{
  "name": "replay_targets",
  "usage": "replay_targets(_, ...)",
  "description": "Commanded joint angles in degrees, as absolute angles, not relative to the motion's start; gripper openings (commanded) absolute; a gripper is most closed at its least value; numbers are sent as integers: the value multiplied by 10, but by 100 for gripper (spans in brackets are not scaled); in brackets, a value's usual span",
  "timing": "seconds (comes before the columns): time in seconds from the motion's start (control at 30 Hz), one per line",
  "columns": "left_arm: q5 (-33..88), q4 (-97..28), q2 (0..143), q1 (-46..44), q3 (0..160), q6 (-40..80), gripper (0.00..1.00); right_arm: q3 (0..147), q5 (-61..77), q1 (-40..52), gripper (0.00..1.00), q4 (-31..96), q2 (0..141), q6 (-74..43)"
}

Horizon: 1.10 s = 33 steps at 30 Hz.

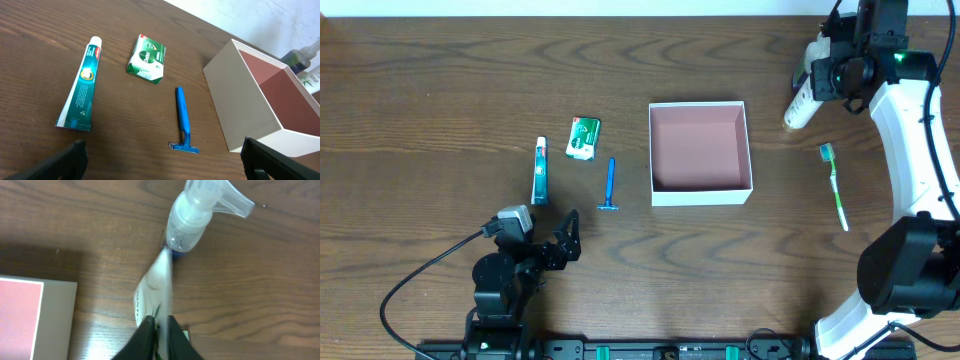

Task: Pack container
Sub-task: 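Carry the bottle with the right gripper over the white box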

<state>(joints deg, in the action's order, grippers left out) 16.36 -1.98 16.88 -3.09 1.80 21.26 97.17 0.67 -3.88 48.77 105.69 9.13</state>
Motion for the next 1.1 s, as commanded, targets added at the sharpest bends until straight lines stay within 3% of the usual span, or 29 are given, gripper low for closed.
replay_targets(0.0,171,-42,168,-28,10,217,98,977,4,-42,2,489,1062,83)
replay_targets(0.33,171,-42,168,-28,10,217,98,1005,18,-41,1,500,1059,73)
replay_targets(0.63,171,-42,168,-28,10,217,98,1215,96,-23,1,627,1044,73)
replay_targets(0.83,171,-42,168,-28,10,217,98,1350,149,26,1,714,1044,72)
replay_targets(1.07,171,-42,168,-28,10,217,98,1364,162,120,1,747,1046,56)
